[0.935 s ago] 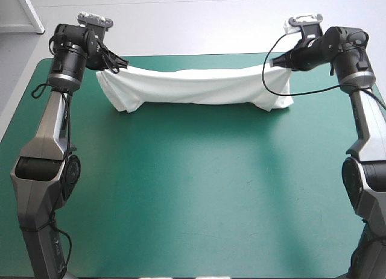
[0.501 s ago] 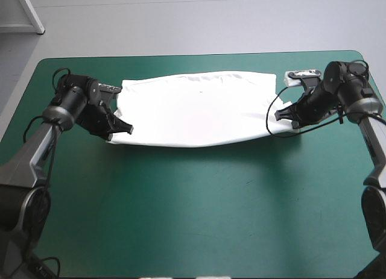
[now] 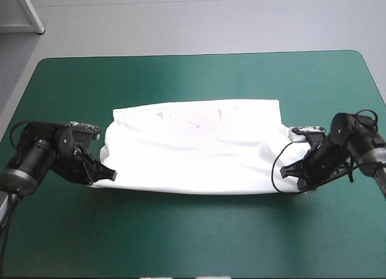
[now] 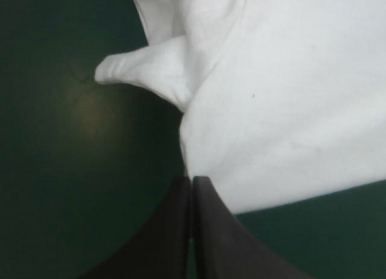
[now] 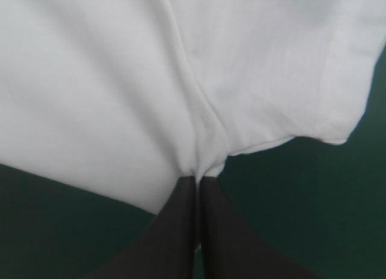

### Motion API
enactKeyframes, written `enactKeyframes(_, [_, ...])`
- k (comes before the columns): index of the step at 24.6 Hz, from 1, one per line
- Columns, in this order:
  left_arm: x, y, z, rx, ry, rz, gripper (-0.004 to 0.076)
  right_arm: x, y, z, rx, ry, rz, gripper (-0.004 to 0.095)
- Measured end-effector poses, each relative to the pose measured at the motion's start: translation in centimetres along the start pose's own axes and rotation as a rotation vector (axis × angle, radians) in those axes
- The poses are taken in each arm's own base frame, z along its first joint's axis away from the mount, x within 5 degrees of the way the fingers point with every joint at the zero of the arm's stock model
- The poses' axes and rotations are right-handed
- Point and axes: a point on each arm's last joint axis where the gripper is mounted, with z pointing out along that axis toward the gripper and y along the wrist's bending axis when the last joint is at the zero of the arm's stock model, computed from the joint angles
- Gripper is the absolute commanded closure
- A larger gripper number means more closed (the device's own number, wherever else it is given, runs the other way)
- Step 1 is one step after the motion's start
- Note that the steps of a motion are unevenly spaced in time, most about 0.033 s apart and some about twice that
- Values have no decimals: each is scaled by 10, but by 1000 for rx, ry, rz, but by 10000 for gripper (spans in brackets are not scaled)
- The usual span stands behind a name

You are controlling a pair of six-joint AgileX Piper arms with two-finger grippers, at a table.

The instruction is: Fold the cloth

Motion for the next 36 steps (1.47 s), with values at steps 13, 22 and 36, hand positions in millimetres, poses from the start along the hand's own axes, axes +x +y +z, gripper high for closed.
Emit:
enactKeyframes(13, [27,-3,37,2,62,-40,244,-4,-1,13,-11,-118,-43,194])
enactKeyframes(22, [8,11,5,-90,-174,-119,244,-19,2,-9,1,-203,-60,194])
enactKeyframes(36, [-16,28,52,-55,-102,-218,245,-20,2,-11,4,-214,-62,194])
